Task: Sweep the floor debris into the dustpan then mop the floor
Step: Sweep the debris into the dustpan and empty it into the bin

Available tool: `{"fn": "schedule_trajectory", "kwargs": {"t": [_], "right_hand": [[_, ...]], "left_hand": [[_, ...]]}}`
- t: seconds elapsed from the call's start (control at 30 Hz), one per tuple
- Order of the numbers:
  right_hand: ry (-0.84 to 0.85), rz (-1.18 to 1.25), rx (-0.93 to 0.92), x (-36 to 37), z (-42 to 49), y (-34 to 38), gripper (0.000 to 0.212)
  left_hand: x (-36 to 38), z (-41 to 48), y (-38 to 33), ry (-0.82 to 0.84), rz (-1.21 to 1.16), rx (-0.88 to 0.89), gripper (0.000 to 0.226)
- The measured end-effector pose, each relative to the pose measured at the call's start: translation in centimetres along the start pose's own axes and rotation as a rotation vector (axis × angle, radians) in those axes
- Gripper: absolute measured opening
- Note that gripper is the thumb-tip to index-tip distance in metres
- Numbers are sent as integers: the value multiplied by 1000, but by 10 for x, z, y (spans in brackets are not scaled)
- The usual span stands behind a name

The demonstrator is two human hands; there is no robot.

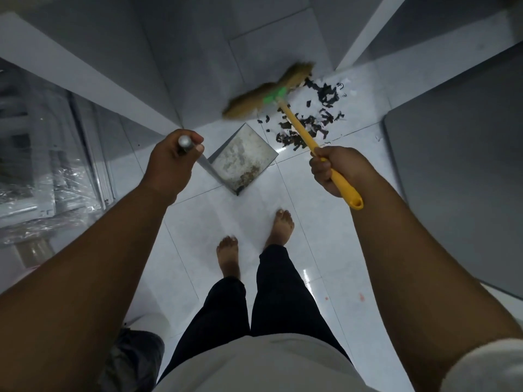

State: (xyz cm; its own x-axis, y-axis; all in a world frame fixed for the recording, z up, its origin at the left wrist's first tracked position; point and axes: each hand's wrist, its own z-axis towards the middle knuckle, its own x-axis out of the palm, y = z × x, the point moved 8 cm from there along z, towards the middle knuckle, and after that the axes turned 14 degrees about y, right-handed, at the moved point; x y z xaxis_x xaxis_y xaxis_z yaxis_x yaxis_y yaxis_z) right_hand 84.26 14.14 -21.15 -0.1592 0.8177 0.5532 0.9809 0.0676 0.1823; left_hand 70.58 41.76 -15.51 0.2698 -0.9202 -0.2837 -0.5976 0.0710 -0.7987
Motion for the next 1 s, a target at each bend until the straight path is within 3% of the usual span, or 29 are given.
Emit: {"fn": "schedule_trajectory", "kwargs": {"t": [0.23,0.43,0.77,1.0], "right_hand": [[67,-50,-125,40,35,68,5],[55,31,-101,36,100,108,12],[-27,194,6,-73,45,25,13],[-75,232,4,-70,-43,-18,18]], "left_hand": [[7,15,-12,-3,118,17,11],[10,23,-12,-5,241,68,12],[8,11,-22,-45,322,124,13],[-23,3,-5,-6,246,107,11]]}}
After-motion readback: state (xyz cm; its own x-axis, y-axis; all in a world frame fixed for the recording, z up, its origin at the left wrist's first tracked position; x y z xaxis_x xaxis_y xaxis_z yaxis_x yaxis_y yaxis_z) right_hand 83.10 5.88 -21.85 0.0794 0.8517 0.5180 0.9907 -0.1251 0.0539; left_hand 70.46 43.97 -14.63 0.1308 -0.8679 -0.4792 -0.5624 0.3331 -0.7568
